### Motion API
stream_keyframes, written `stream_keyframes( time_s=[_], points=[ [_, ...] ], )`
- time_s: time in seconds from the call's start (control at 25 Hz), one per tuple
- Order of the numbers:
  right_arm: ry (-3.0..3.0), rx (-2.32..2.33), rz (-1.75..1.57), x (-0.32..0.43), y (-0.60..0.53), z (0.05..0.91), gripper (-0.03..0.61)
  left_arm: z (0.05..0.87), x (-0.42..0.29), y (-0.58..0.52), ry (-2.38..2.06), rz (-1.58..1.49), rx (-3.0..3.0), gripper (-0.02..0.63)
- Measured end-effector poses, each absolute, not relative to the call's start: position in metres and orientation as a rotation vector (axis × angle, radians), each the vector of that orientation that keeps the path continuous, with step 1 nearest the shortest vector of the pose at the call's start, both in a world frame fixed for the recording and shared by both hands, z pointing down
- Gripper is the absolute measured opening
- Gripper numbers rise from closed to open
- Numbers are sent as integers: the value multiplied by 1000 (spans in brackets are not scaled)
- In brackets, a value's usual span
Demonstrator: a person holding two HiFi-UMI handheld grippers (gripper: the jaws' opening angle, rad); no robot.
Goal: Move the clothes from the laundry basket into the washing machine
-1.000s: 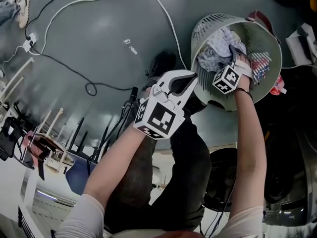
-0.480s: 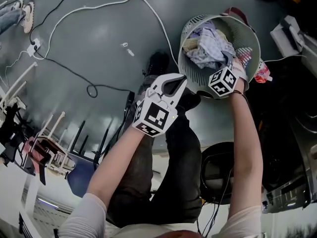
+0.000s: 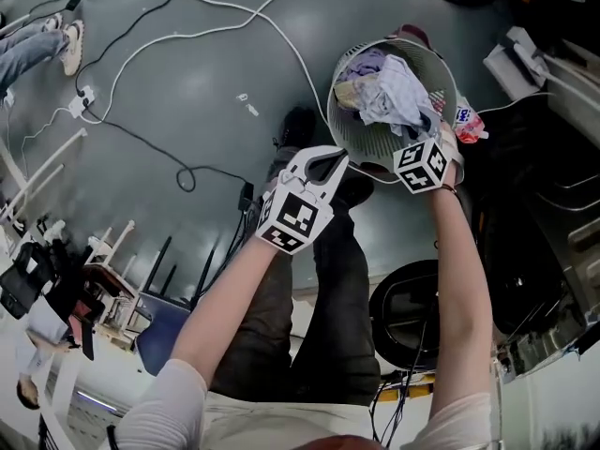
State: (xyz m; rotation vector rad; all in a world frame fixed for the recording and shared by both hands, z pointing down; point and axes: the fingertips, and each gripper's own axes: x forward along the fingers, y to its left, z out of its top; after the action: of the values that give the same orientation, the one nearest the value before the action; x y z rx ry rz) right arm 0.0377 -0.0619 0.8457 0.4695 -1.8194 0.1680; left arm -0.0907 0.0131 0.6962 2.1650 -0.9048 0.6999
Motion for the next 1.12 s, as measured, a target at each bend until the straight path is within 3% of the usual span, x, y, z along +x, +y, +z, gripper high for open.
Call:
stream_keyframes(
  time_s=[0.56, 1.12],
  points=[
    [-1962, 822, 405, 51, -45, 709, 132, 633, -67, 11, -745, 805, 2280, 6],
    [-1935, 1153, 599, 162, 41, 654, 132, 606, 46, 51, -503, 909, 2420, 6]
  ],
)
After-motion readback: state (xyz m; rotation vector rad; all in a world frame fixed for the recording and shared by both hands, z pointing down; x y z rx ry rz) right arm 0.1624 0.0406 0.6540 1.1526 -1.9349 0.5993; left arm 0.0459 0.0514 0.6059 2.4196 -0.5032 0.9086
